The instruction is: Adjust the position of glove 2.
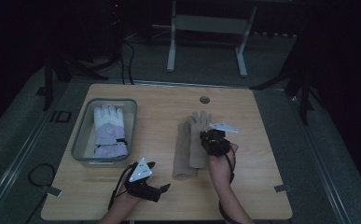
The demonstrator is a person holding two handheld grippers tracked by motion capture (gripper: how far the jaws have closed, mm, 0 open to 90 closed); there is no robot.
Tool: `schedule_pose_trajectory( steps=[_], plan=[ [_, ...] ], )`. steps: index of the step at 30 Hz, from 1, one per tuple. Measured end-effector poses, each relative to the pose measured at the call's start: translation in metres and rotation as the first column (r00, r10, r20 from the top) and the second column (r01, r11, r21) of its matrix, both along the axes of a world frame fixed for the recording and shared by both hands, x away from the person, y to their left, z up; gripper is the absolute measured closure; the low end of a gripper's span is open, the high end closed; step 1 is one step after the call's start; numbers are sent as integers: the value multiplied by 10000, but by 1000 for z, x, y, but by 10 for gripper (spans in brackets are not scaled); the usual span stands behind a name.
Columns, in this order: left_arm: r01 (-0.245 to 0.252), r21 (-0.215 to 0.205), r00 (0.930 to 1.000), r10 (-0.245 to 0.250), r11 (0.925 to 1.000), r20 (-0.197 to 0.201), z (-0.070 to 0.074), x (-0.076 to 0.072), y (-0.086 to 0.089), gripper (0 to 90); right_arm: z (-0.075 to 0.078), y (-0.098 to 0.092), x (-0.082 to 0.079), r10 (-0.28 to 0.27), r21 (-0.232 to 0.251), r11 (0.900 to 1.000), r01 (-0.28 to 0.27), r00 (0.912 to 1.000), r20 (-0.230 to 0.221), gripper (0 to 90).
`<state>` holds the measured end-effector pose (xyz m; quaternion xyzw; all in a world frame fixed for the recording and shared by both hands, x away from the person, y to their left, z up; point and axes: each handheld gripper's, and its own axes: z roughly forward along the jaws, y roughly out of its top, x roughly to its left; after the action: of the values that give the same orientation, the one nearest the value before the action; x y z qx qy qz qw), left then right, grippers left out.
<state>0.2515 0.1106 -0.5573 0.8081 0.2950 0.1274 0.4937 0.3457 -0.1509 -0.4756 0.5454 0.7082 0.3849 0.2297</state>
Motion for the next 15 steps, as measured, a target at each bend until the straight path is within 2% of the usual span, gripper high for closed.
schedule_pose_trajectory(
  steps=[3, 5, 7, 8, 10, 13, 14, 15],
  plan=[
    [-6, -45, 10000, 6, 10000, -2, 0, 0, 0, 24, -2, 5, 0, -53, 1, 10000, 53, 10000, -36, 841],
    [-19, -147, 10000, 19, 9999, 42, 2, 0, 2, 24, -9, 22, -3, -32, 37, 10000, 32, 9998, -177, 840],
    [-25, -190, 10000, 26, 9998, 39, 3, 1, 3, 24, -12, 29, -5, -43, -59, 10000, 41, 9998, -208, 840],
    [-25, -190, 10000, 26, 9998, 39, 3, 1, 3, 24, -12, 29, -5, -43, -59, 10000, 41, 9998, -208, 840],
    [-18, -180, 10000, 19, 9998, 89, 3, 1, 2, 24, -17, 36, -4, -4, 320, 9995, 18, 9991, -415, 840],
    [16, -16, 9997, -16, 10000, 246, 3, 1, 1, 24, -23, 42, -4, 7, 309, 9995, 6, 9992, -406, 839],
    [16, -16, 9997, -16, 10000, 246, 3, 1, 1, 24, -23, 42, -4, 7, 309, 9995, 6, 9992, -406, 839],
    [33, -79, 9998, -31, 10000, 198, 3, 1, 2, 24, -30, 43, -3, -121, 297, 9995, 136, 9986, -508, 839]
  ],
)
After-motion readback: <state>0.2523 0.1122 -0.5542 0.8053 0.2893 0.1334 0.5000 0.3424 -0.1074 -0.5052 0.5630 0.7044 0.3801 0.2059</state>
